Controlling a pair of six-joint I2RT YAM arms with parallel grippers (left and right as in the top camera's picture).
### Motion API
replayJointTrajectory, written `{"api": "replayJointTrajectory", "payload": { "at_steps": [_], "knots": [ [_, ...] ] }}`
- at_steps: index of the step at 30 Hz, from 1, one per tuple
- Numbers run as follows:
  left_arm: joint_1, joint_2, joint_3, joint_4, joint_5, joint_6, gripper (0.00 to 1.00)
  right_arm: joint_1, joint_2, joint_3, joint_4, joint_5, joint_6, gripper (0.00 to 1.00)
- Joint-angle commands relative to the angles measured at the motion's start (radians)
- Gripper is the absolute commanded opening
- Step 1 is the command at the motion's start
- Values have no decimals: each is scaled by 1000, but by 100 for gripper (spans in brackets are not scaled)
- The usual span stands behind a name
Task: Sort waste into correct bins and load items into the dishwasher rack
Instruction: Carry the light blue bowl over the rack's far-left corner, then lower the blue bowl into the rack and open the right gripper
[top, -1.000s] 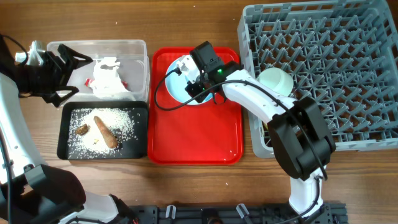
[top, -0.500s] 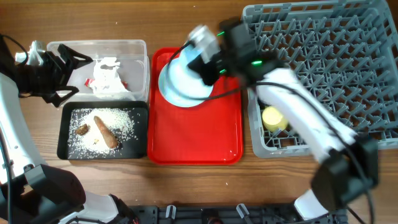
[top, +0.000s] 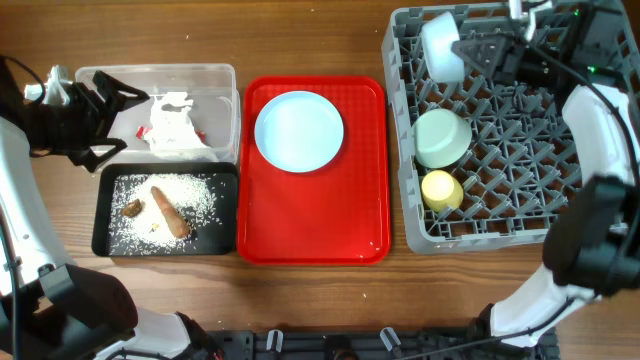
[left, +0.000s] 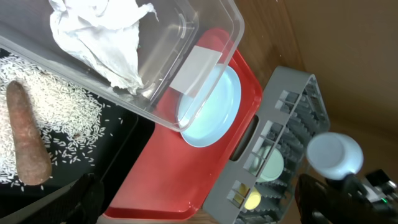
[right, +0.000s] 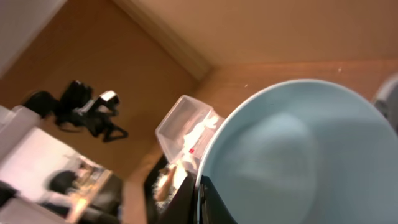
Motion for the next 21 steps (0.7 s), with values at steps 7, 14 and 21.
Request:
{"api": "replayJointTrajectory", "payload": {
  "at_steps": [7,14,21],
  "knots": [
    [4,3,1,3,0,-9,100,12,157,-5,108,-167,198,4],
    [4,3,1,3,0,-9,100,37,157,-5,169,-124,284,4],
    [4,3,1,3,0,-9,100,42,157,-6,168,-94,289,4]
  ]
}}
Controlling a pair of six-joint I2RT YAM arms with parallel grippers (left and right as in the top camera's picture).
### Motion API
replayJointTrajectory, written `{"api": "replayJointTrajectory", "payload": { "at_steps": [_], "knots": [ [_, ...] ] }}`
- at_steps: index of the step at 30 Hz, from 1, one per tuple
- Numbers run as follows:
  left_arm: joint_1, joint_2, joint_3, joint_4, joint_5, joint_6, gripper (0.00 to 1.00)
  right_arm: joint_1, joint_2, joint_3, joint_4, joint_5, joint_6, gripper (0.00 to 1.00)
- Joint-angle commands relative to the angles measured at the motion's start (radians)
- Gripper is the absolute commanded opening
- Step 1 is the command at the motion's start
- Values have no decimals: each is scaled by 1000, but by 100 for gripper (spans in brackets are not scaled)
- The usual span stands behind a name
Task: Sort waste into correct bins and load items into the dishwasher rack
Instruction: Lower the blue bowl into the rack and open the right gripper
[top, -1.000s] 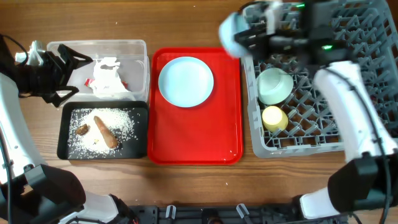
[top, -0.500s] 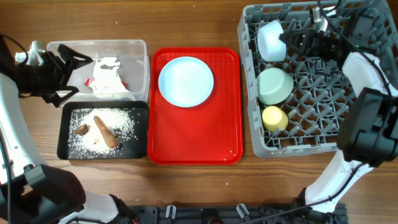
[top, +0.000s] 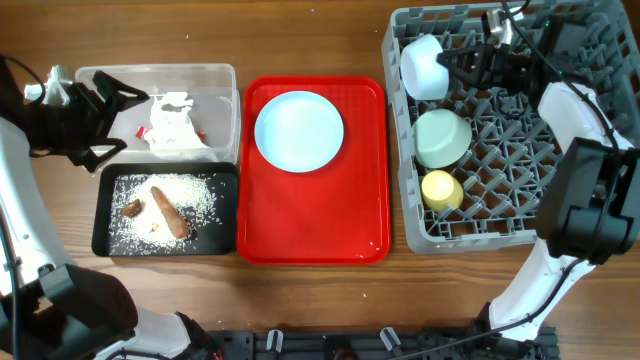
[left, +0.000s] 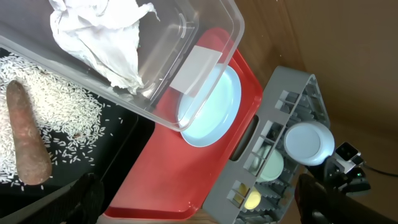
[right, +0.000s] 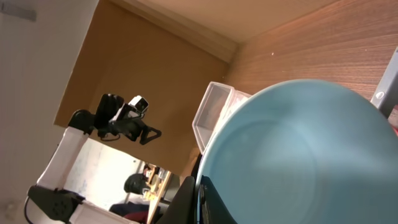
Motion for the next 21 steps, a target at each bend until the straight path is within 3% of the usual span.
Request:
{"api": "replayJointTrajectory", "payload": {
  "at_steps": [1,21],
  "knots": [
    [4,3,1,3,1,-9,100,3,5,0,5,2,4,4],
    [4,3,1,3,1,-9,100,1,5,-48,42,72,-30,8]
  ]
}}
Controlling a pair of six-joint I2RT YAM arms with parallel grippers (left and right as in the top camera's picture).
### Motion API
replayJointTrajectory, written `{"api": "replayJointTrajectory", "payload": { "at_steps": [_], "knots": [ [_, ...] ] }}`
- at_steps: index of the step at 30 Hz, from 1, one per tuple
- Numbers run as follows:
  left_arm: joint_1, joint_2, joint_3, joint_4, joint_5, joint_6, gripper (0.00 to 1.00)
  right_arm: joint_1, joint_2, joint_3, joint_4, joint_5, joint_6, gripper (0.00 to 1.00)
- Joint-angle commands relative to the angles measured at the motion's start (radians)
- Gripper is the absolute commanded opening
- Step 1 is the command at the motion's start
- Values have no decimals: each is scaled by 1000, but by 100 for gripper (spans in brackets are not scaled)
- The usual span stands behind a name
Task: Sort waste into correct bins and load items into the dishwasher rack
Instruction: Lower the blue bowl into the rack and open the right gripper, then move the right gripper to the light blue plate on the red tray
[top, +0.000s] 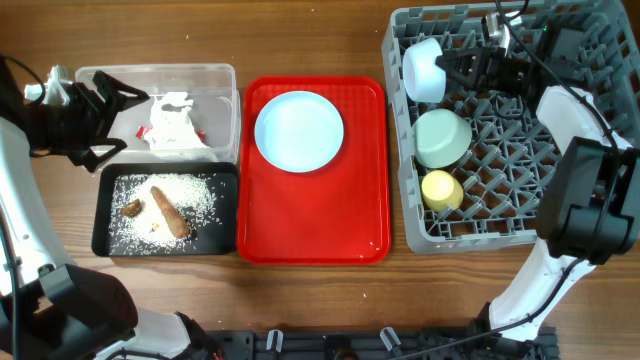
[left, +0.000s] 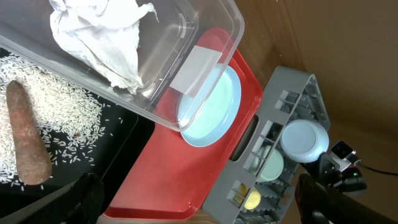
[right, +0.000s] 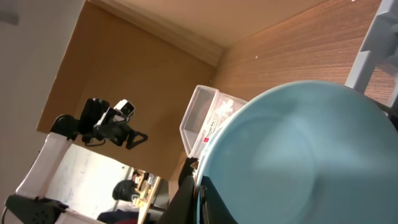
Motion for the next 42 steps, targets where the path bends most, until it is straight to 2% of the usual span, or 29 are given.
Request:
{"api": "replayJointTrajectory", "payload": {
  "at_steps": [1,6,12,23,26,28,31,34,38,42],
  "knots": [
    [4,3,1,3,1,-9,100,0,5,-14,7,20,-24,11],
    [4,3,1,3,1,-9,100,-16,5,-14,17,20,-25,17],
    [4,3,1,3,1,-9,100,-68,5,-13,25,22,3,46],
    [4,3,1,3,1,-9,100,-203,-24,-13,42,43,58,49],
    [4,3,1,3,1,-9,100,-209,-106,-13,-3,101,46,49],
    [4,3,1,3,1,-9,100,-195,-186,-13,-85,187,-17,49],
    [4,3,1,3,1,-9,100,-141,-351,-12,-302,470,-193,50],
    [4,3,1,3,1,-9,100,11,-526,-12,-480,826,-349,51],
    [4,3,1,3,1,-9,100,280,-642,-13,-536,1044,-366,51],
    [4,3,1,3,1,-9,100,577,-636,-14,-555,1181,-361,52]
  ]
}}
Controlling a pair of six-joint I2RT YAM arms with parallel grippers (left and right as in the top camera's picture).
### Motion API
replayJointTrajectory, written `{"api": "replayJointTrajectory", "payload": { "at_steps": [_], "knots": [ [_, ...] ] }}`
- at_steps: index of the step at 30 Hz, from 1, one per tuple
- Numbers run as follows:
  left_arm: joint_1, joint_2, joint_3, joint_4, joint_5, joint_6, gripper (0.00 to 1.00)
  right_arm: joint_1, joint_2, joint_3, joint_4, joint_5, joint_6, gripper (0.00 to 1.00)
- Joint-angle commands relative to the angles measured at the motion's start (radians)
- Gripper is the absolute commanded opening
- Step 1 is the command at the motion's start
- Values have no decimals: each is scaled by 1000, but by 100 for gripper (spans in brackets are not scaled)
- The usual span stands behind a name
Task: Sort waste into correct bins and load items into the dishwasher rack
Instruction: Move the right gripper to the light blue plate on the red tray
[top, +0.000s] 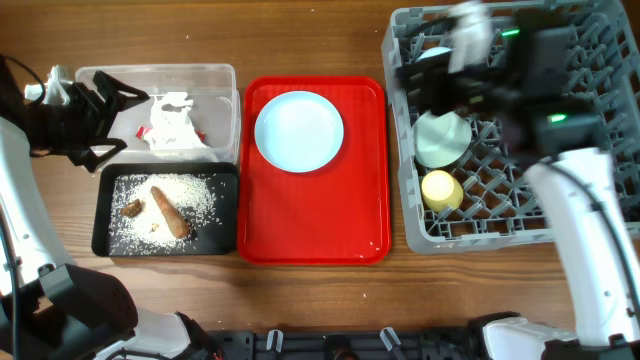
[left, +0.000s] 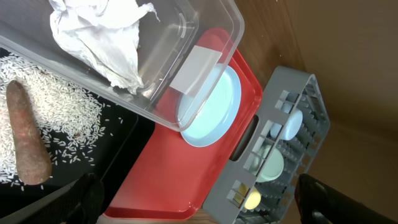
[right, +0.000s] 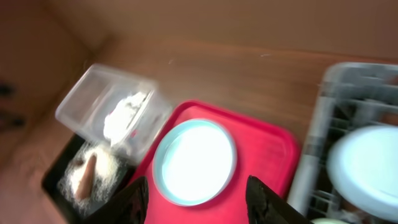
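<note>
A light blue plate (top: 298, 131) lies on the red tray (top: 312, 225). The grey dishwasher rack (top: 560, 215) holds a light blue bowl (top: 437, 52) on edge at its far left corner, a pale green bowl (top: 443, 137) and a yellow cup (top: 441, 189). My right gripper (right: 200, 200) is open and empty, above the rack's left side, facing the plate (right: 194, 160); the arm is blurred in the overhead view. The left gripper (top: 112, 110) hangs open at the left end of the clear bin (top: 215, 75).
The clear bin holds crumpled white paper (top: 172, 125). In front of it a black tray (top: 105, 235) carries scattered rice and a brown root (top: 170, 212). The tray's front half is bare red. Wooden table runs all round.
My right gripper has let go of the light blue bowl, which now stands in the rack's far left corner. The gripper is open and has pulled back. The left arm has not moved.
My right gripper held the light blue bowl over the rack's far left part, then closer to the rack's left edge, then lower among the pegs. Now the bowl rests there and the gripper is open. The left gripper stayed open by the clear bin throughout.
</note>
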Motion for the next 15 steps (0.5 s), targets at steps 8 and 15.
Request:
{"api": "replayJointTrajectory", "payload": {
  "at_steps": [8,15],
  "knots": [
    [4,3,1,3,1,-9,100,510,264,1,30,271,14,100],
    [4,3,1,3,1,-9,100,525,513,1,156,312,-10,38]
  ]
}}
